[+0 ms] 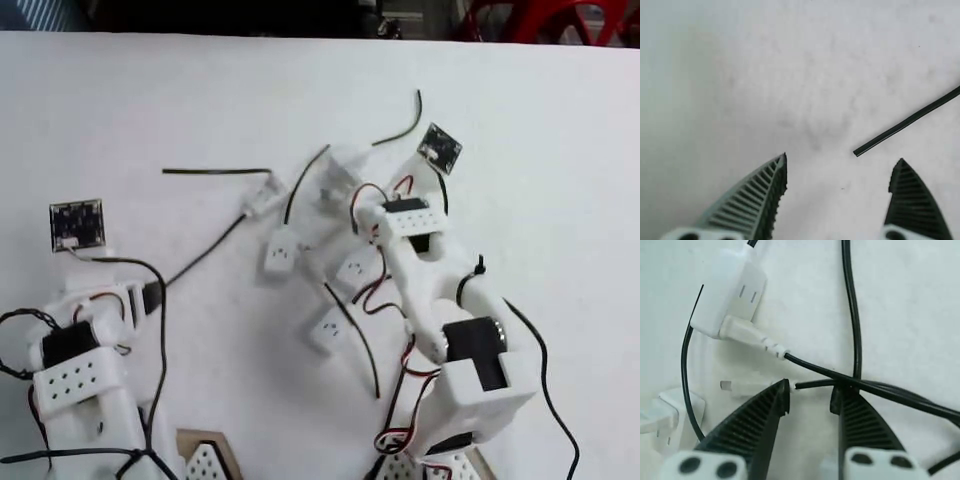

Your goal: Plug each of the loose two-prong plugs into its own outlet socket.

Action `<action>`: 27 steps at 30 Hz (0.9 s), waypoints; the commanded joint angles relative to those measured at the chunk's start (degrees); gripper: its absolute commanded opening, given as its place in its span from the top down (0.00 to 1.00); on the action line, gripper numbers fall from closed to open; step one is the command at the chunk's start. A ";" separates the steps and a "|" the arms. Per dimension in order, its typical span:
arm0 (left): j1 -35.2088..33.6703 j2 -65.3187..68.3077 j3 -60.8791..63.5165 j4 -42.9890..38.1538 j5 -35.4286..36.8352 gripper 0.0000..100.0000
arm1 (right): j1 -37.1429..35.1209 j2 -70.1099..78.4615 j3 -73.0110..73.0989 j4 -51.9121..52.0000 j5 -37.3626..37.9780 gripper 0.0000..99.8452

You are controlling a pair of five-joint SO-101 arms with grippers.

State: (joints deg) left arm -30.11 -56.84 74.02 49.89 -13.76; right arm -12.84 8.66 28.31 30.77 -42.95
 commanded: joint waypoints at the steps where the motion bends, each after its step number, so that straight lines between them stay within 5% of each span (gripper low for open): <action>1: -0.22 -1.89 -0.18 -1.23 -0.09 0.68 | 0.66 -0.66 -2.11 -1.01 -2.20 0.86; 27: -0.13 -1.89 -0.18 -1.23 -0.09 0.68 | -1.27 7.96 -10.29 0.48 -3.60 0.87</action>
State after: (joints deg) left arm -30.11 -56.84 74.02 49.89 -13.76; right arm -13.89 16.66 20.22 30.07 -46.20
